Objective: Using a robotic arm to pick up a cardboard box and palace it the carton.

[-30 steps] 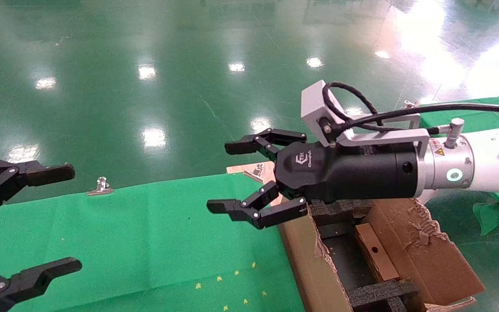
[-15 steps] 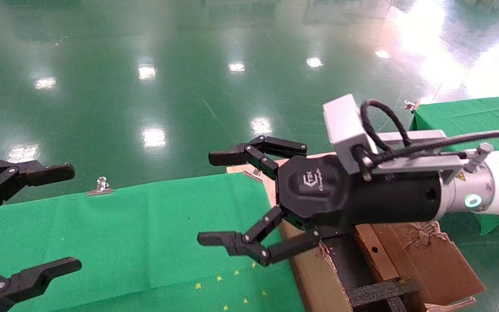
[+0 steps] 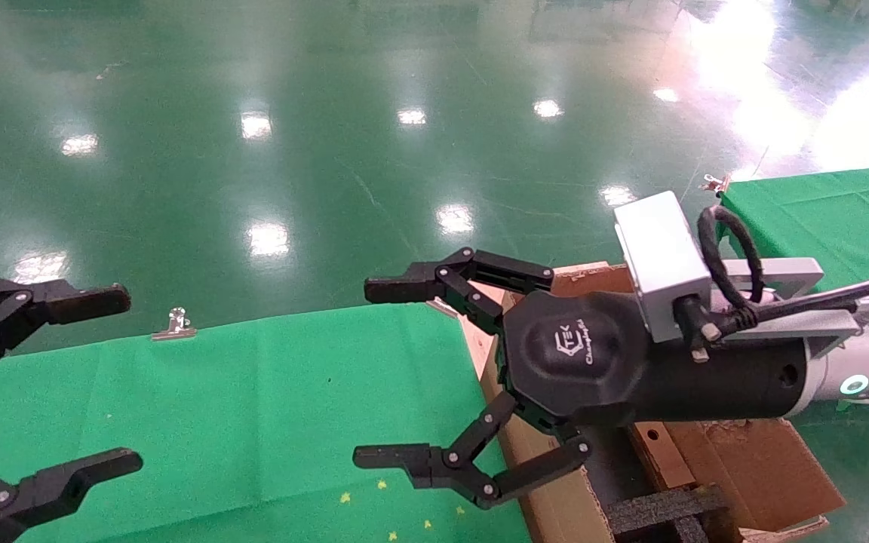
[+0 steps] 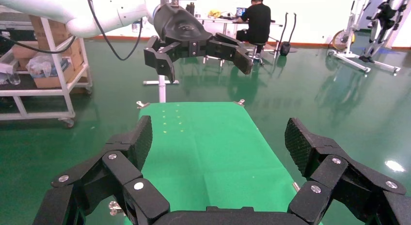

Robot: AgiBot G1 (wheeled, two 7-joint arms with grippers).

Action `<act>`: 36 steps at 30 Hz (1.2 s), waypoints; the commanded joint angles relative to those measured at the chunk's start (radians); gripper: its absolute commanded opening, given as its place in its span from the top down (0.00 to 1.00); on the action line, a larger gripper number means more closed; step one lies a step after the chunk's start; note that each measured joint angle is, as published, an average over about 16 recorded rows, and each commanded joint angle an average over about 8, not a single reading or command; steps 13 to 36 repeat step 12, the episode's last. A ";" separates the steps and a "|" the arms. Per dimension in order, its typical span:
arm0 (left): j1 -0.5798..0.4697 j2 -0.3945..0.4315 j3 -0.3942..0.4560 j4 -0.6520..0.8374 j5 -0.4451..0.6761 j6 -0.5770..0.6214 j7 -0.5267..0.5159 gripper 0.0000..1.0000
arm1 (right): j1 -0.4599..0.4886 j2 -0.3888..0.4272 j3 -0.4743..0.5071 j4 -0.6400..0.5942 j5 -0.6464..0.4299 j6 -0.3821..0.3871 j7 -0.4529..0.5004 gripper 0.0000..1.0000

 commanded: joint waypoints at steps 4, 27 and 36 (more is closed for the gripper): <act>0.000 0.000 0.000 0.000 0.000 0.000 0.000 0.00 | 0.005 0.001 -0.007 0.000 0.000 0.003 0.002 0.00; 0.000 0.000 0.000 0.000 0.000 0.000 0.000 0.00 | 0.013 0.004 -0.019 0.000 0.000 0.010 0.004 0.00; 0.000 0.000 0.000 0.000 0.000 0.000 0.000 0.00 | 0.013 0.004 -0.019 0.000 0.000 0.010 0.004 0.00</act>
